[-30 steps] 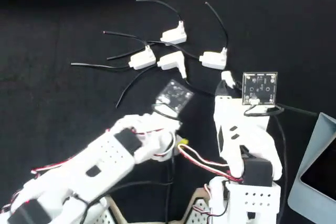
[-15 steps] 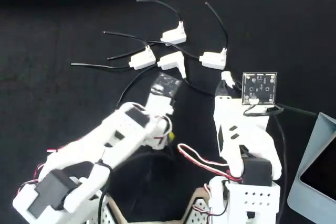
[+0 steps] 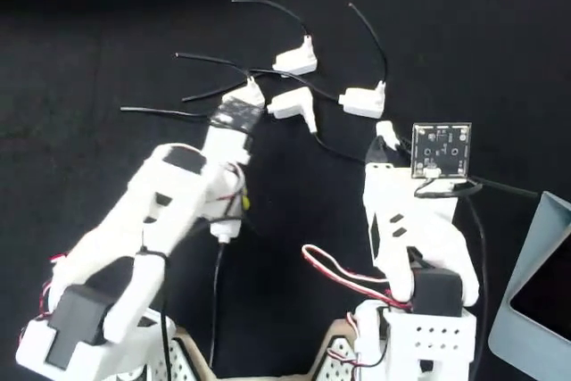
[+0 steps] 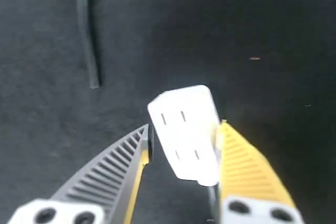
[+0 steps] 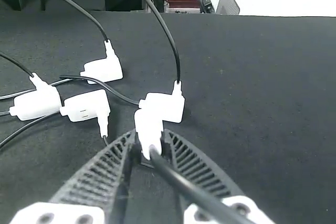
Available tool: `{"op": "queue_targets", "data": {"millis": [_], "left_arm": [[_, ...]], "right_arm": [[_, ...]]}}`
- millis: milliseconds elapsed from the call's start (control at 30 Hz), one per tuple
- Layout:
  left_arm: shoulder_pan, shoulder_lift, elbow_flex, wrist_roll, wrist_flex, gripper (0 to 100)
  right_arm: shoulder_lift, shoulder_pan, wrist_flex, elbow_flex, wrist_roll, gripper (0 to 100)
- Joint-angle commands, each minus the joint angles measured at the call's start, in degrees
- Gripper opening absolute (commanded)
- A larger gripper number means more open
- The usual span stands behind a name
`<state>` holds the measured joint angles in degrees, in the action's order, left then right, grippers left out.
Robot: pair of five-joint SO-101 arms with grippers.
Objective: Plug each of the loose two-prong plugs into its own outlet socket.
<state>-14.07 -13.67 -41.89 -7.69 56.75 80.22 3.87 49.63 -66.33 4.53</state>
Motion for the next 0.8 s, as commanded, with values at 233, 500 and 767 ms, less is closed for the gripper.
{"op": "queue_targets", "data": {"millis": [233,500,767], "left_arm": [[-3.3,-8.35,2.86,2.29,6.24,27],[-3.56,-9.32,-3.91,4.84,0.62,27],[-3.74,-10.11,-18.33,4.48,-17.93,26]], "right_arm": [[0.22,0.18,-0.97,1.27,0.53,1.5],[0.22,-2.64,-0.97,0.13,0.62,1.5],[0.31,-3.87,-0.97,-0.13,0.62,1.5]]}}
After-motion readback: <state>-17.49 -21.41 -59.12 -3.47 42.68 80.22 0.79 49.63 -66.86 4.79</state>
